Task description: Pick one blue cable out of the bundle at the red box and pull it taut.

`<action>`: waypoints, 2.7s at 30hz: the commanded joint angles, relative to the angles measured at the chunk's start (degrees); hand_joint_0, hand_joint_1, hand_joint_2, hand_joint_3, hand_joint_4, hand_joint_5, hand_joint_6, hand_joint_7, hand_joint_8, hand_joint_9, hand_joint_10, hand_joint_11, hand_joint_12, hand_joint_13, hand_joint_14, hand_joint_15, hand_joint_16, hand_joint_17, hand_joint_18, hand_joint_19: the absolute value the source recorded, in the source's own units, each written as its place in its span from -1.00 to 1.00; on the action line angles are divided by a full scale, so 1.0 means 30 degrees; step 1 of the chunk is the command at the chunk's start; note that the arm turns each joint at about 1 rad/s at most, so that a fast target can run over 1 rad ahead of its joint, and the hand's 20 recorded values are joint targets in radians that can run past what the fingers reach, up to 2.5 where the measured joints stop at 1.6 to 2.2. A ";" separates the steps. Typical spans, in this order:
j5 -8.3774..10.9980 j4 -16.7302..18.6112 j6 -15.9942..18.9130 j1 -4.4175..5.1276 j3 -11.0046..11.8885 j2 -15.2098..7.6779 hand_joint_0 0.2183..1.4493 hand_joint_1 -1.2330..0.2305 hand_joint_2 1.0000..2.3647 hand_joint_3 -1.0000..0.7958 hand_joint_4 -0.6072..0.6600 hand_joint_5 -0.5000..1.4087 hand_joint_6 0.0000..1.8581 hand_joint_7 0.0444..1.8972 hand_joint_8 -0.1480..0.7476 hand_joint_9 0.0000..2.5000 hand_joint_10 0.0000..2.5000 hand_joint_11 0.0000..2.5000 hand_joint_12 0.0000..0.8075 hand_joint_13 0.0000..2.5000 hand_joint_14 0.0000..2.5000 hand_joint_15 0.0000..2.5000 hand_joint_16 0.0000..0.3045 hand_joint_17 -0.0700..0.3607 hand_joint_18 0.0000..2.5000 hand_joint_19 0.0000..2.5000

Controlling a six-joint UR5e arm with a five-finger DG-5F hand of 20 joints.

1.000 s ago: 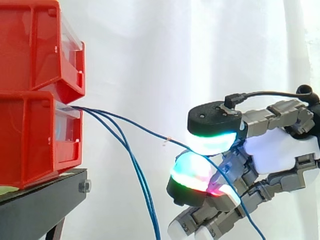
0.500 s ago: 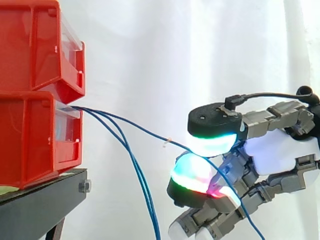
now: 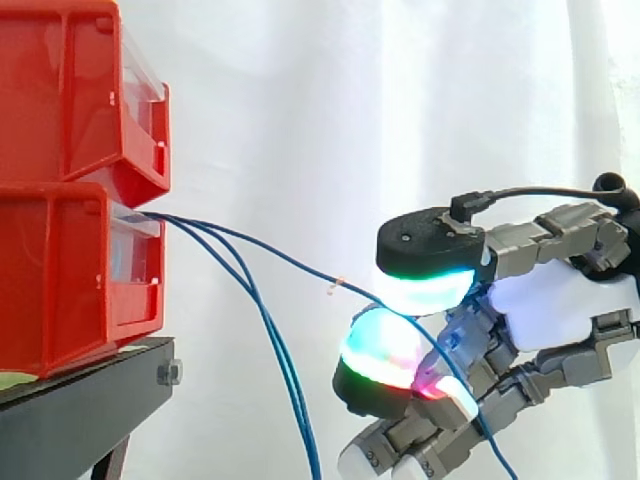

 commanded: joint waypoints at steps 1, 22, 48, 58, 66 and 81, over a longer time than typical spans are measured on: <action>0.0014 0.0014 0.0000 -0.0001 -0.0007 0.0009 -0.35 -0.32 -0.96 0.11 0.21 -0.64 -0.09 -0.07 0.13 -0.27 -0.99 -0.20 -0.08 -0.72 -1.00 -0.89 -0.66 -0.13 -0.69 -0.87; 0.0014 0.0014 0.0000 -0.0001 -0.0036 0.0009 -0.35 -0.37 -0.96 0.16 0.23 -0.63 -0.08 0.04 0.12 -0.29 -0.99 -0.23 -0.07 -0.70 -1.00 -0.89 -0.65 -0.12 -0.68 -0.88; 0.0014 0.0014 0.0000 0.0028 -0.0065 0.0009 -0.35 -0.36 -0.96 0.18 0.25 -0.63 -0.08 0.08 0.14 -0.26 -0.99 -0.22 -0.07 -0.67 -1.00 -0.88 -0.65 -0.11 -0.65 -0.87; 0.0014 0.0014 0.0000 -0.0001 -0.0065 0.0009 -0.35 -0.35 -0.96 0.17 0.25 -0.63 -0.08 0.08 0.14 -0.26 -0.99 -0.25 -0.08 -0.67 -0.99 -0.88 -0.65 -0.12 -0.65 -0.87; -0.0015 0.0014 0.0000 -0.0001 -0.0593 0.0009 -0.35 -0.35 -0.96 0.16 0.25 -0.63 -0.08 0.08 0.14 -0.27 -0.99 -0.26 -0.08 -0.68 -1.00 -0.88 -0.65 -0.12 -0.65 -0.86; -0.0015 0.1537 0.0000 -0.0001 -0.9997 0.0009 -0.35 -0.35 -0.96 0.16 0.24 -0.63 -0.08 0.07 0.15 -0.27 -0.99 -0.27 -0.08 -0.68 -1.00 -0.88 -0.65 -0.12 -0.66 -0.87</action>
